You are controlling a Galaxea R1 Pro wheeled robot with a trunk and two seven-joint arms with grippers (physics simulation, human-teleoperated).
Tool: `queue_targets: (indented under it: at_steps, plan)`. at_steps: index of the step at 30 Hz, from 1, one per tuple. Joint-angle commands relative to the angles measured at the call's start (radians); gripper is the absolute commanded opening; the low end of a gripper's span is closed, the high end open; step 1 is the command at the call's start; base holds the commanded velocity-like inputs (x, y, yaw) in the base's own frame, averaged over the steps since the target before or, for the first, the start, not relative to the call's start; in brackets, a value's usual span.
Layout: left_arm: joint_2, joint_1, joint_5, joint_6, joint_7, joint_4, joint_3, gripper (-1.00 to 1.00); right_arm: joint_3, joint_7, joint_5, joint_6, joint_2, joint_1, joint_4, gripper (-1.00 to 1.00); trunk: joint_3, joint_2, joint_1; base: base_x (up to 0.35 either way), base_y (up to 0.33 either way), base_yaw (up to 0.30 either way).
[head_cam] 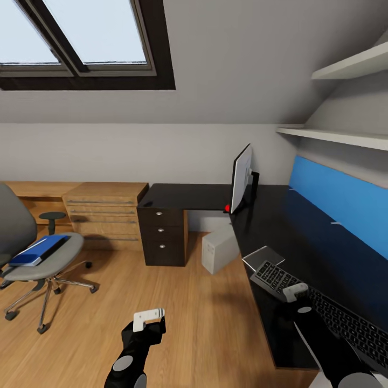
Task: In the bedroom, organize the workspace by keeping the computer under the desk, ensuring the monitor is on the desk, placing the keyboard on the desk next to the monitor, placing the mouse on the desk next to the keyboard, moving the folder from the swivel chair onto the desk next to the mouse, stacking the notebook on top of the folder with the pen on top of the notebook, and positioning the swivel chair next to the desk.
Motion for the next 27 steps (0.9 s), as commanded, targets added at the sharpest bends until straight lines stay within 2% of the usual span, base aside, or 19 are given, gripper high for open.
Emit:
queue_targets:
  at_steps: [1,12,22,27]
  plan:
    - [0.000,-0.001,0.009,0.004,0.008,-0.001,-0.002,1.00,0.004,0.001,0.011,0.008,-0.001,0.000,0.009,1.00,-0.001,-0.001,0.000,0.071,-0.021,0.000]
    - [0.000,-0.001,0.009,0.005,0.008,0.000,-0.002,1.00,0.004,0.001,0.010,0.008,0.000,0.000,0.009,1.00,-0.001,-0.001,0.000,0.114,-0.005,0.000]
    - [0.000,-0.001,0.008,0.005,0.009,0.000,-0.002,1.00,0.004,0.002,0.009,0.007,0.000,0.000,0.009,1.00,-0.001,-0.001,0.000,0.011,0.000,-0.006]
    - [0.000,-0.001,0.009,0.005,0.009,0.000,-0.002,1.00,0.004,0.002,0.009,0.007,0.001,0.000,0.009,1.00,-0.001,-0.001,0.000,0.001,0.000,-0.109]
